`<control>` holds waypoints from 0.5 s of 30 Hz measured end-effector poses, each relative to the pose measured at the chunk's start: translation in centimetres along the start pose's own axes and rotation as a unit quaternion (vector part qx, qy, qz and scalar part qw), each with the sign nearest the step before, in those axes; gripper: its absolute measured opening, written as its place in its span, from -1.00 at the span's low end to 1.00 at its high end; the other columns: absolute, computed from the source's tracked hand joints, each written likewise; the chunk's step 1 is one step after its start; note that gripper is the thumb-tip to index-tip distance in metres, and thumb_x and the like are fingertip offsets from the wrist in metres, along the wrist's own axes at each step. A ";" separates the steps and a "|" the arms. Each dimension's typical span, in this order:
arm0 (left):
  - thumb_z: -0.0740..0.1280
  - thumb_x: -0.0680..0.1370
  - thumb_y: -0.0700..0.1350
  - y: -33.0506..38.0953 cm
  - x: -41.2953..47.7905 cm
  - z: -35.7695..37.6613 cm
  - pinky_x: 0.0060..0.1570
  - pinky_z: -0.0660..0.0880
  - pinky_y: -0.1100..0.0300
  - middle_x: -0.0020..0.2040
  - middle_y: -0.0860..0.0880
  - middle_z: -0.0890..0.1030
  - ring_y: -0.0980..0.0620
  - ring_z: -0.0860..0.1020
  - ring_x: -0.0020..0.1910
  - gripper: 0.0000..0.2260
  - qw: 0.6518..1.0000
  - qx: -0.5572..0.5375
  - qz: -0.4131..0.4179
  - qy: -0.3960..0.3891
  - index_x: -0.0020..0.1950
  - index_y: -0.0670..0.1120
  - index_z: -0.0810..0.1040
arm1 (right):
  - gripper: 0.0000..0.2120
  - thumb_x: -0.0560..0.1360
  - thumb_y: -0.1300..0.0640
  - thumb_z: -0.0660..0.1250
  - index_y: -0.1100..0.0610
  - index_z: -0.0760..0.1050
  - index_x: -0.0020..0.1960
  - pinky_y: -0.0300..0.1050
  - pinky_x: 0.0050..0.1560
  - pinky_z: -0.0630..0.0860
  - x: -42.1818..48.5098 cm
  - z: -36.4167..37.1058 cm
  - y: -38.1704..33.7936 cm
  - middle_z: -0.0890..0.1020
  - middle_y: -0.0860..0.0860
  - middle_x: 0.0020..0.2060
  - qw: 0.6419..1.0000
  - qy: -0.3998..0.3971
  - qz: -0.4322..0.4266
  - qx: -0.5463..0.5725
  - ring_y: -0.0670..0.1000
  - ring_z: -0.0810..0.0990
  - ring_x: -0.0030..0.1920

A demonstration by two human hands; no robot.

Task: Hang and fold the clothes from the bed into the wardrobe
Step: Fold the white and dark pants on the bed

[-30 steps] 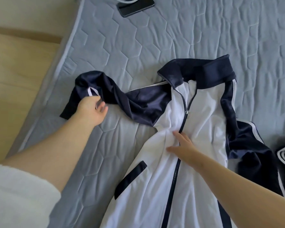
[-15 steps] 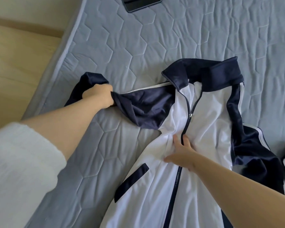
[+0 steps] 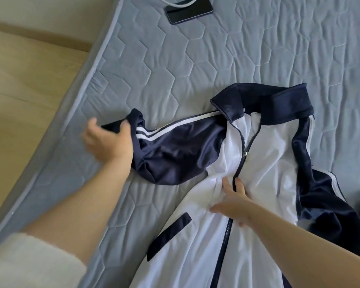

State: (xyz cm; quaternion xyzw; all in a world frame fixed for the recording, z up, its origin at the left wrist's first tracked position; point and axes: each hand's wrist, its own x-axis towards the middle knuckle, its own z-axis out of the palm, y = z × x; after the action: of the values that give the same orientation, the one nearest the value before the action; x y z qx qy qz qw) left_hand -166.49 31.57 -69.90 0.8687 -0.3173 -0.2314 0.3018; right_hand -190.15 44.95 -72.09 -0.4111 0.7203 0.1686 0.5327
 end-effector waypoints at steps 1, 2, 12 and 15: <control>0.39 0.39 0.12 1.0 0.2 0.9 0.26 0.33 -0.03 0.40 -0.15 0.26 -0.15 0.31 0.34 -0.32 0.996 0.041 0.054 -0.056 0.43 -0.01 0.21 | -0.03 0.41 -0.08 0.35 -0.13 -0.32 0.50 0.13 0.36 0.32 0.0 0.0 0.0 -0.34 -0.07 0.47 1.000 -0.002 0.002 0.001 0.11 -0.08 0.50; 0.39 0.40 0.12 1.7 0.4 1.9 0.24 0.33 -0.02 0.40 -0.14 0.26 -0.16 0.32 0.33 -0.33 0.983 0.112 0.074 -0.123 0.43 0.02 0.20 | -0.03 0.41 -0.08 0.36 -0.12 -0.33 0.49 0.13 0.36 0.32 0.1 0.1 -0.1 -0.35 -0.07 0.47 1.000 -0.004 0.003 0.002 0.12 -0.06 0.50; 0.20 0.60 -0.10 4.4 2.6 -3.0 -0.23 0.53 0.21 0.00 -0.01 0.67 0.05 0.64 -0.06 -0.74 0.848 -0.465 -0.167 -0.191 0.26 -0.12 0.49 | -0.01 0.39 -0.09 0.38 -0.13 -0.31 0.50 0.14 0.34 0.34 0.3 0.3 0.1 -0.34 -0.06 0.47 1.000 0.013 -0.001 0.014 0.14 -0.05 0.50; 0.19 0.60 0.00 1.6 2.5 -2.7 0.08 0.44 0.09 0.30 0.01 0.49 0.02 0.49 0.19 -0.66 0.891 -0.269 -0.258 -0.259 0.37 0.00 0.37 | -0.01 0.39 -0.08 0.38 -0.14 -0.31 0.50 0.15 0.34 0.35 0.3 0.5 0.2 -0.34 -0.06 0.47 0.999 0.017 -0.003 0.028 0.14 -0.02 0.50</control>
State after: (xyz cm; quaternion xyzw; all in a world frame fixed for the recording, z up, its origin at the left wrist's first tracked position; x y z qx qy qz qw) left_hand -163.81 29.88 -67.48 0.7147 -0.0747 -0.5944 0.3610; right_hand -190.00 45.30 -72.56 -0.4010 0.7323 0.1392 0.5324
